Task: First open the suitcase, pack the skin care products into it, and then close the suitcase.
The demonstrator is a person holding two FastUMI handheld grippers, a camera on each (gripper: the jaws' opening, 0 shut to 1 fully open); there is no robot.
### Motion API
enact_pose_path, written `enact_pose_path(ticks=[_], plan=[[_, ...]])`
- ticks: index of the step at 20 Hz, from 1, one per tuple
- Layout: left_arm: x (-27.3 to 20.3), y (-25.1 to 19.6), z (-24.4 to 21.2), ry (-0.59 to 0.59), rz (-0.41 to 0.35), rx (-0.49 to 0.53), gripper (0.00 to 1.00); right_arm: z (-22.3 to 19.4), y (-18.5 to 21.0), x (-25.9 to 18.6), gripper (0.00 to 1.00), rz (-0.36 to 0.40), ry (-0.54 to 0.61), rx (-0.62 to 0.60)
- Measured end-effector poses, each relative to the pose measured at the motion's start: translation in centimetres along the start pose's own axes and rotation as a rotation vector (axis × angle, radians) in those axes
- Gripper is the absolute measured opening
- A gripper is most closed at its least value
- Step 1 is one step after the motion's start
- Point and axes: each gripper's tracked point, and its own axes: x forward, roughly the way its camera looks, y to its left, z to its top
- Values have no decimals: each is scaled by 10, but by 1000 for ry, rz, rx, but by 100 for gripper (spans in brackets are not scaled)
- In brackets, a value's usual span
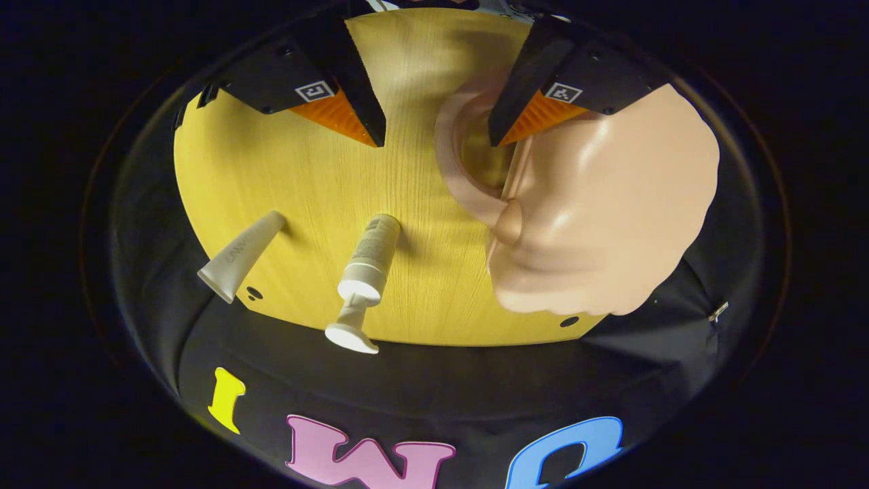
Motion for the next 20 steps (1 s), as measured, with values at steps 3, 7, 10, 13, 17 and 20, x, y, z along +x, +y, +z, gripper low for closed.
enact_pose_path(ticks=[3, 7, 10, 13, 17, 20], plan=[[13, -4, -2, 30, -16, -4, 92, -3, -10, 6, 96, -13, 15, -1], [25, -7, -6, 65, -40, -3, 84, -1, -21, 9, 96, -52, 18, 9], [31, -4, -8, 87, -53, 56, 69, -2, -24, 8, 97, -89, 30, 3], [30, 1, -4, 78, -68, 97, 20, 1, -21, 5, 96, -135, 34, 13], [8, -5, 6, 92, -164, 115, 15, 4, -2, 4, 96, -165, 38, 46], [-18, 0, 22, 100, -190, 108, 13, 13, 11, 4, 96, -170, 32, 29]])
